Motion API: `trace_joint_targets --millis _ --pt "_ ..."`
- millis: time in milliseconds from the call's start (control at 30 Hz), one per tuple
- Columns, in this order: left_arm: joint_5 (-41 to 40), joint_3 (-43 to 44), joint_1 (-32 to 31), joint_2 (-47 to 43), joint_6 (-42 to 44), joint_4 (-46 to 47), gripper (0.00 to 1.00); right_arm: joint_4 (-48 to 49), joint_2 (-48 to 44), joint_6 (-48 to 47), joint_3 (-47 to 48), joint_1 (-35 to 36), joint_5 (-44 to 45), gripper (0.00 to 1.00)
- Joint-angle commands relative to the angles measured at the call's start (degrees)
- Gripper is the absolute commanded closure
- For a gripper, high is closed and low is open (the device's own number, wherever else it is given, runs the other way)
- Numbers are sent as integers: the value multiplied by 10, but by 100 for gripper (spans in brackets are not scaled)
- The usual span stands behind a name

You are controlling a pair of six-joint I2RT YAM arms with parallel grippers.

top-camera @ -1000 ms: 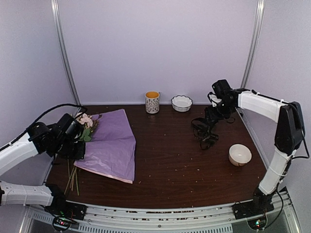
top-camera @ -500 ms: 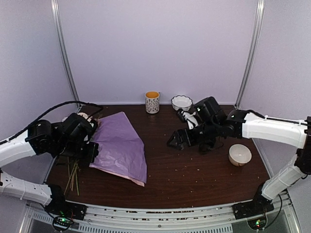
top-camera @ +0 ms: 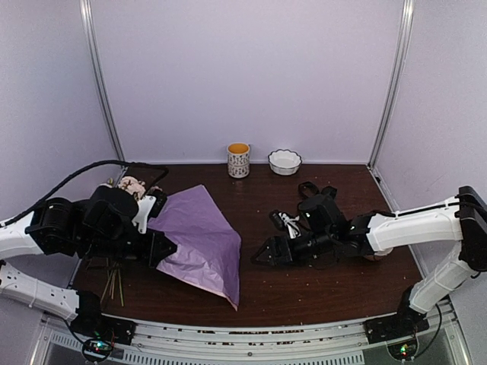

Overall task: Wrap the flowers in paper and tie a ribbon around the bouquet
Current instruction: Place the folded wrapping paper at the center of the board.

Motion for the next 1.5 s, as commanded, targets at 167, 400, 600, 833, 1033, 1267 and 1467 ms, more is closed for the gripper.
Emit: trace_joint_targets --millis 167,400,600,833,1033,1267,1467 --pt "14 -63 -2 -34 -75 38 100 152 145 81 75 -17 -90 0" --pt "0 -64 -2 -59 -85 48 100 214 215 162 97 -22 -99 1" --pt "1 -60 -2 -65 -91 47 100 147 196 128 76 -22 -57 0" --pt "6 31 -2 -27 -21 73 100 239 148 147 18 -18 -110 5" --pt "-14 279 -2 112 180 47 100 -21 -22 -7 67 -49 -31 3" --pt "-28 581 -84 263 350 -22 100 -191 -271 -58 86 -139 129 0" --pt "-41 421 -99 204 287 -1 100 -308 -377 -110 84 -149 271 0"
